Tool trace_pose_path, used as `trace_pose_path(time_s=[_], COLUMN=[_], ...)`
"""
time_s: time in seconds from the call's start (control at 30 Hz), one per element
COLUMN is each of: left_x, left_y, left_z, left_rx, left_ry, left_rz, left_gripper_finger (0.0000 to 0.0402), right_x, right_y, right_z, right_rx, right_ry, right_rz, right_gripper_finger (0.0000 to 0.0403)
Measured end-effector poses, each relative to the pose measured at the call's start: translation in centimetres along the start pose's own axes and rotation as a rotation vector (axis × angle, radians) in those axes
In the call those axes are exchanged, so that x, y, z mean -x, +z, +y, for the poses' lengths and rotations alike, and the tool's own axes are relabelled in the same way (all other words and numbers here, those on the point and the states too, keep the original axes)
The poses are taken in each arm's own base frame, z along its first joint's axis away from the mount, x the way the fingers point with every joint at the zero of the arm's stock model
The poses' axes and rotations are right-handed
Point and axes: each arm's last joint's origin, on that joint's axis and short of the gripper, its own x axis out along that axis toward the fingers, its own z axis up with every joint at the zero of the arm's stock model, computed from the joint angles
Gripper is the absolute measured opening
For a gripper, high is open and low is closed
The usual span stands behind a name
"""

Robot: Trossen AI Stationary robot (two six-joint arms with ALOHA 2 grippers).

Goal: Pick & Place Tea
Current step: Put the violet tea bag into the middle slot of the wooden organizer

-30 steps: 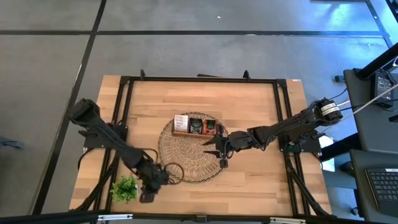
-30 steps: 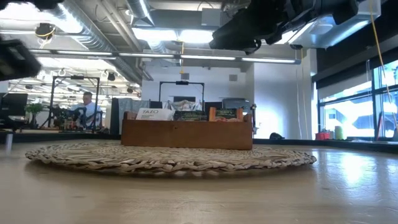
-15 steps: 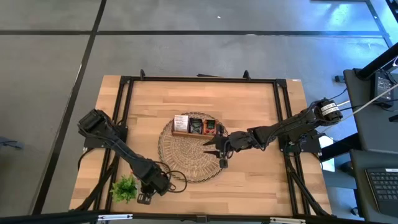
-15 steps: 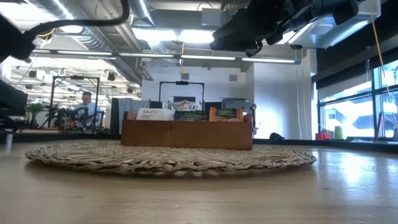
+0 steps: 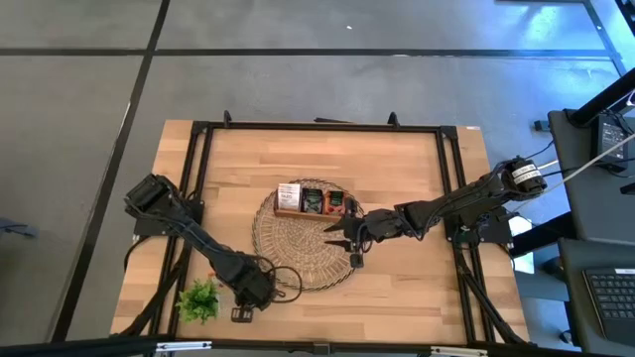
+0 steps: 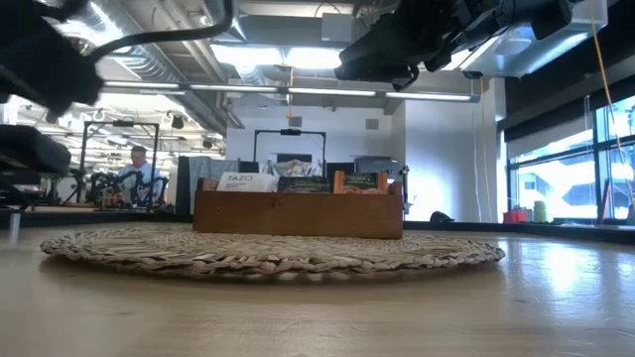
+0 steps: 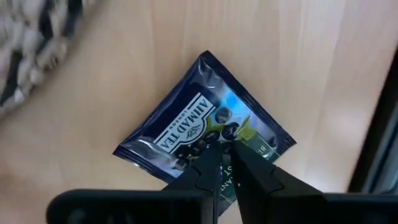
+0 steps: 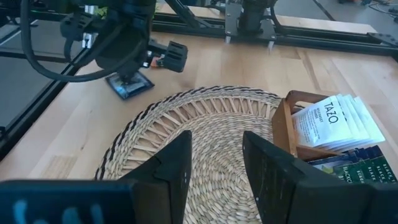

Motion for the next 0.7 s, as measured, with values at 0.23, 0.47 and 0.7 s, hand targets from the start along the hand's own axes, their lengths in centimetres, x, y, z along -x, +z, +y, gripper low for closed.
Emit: trace_pose_path(time_s=[0.23,0.47,0.7], left_x=[0.3,-1.7,-1.4], left_y=[2.2,4.7,5.8], left_z=[-0.4,0.2,1.0], left_rx=[0.069,0.188,0.108], left_ry=[-0.055,-0.132,-0.215], left_rz=[-0.222,-0.302,-0.305], left_gripper_finger=[0.0031,0.0031,0.0031], right_x=[-0.3,-2.0,-2.7], right_y=[-0.3,-2.6,-3.3], right_z=[0.1,1.1,2.0], right_rx=[-0.003,-0.023,-0.009], right_ry=[0.007,0.023,0.045], right_rz=[0.014,0.096,0.096], right_gripper_finger=[0.0145,0.0145,0.0145])
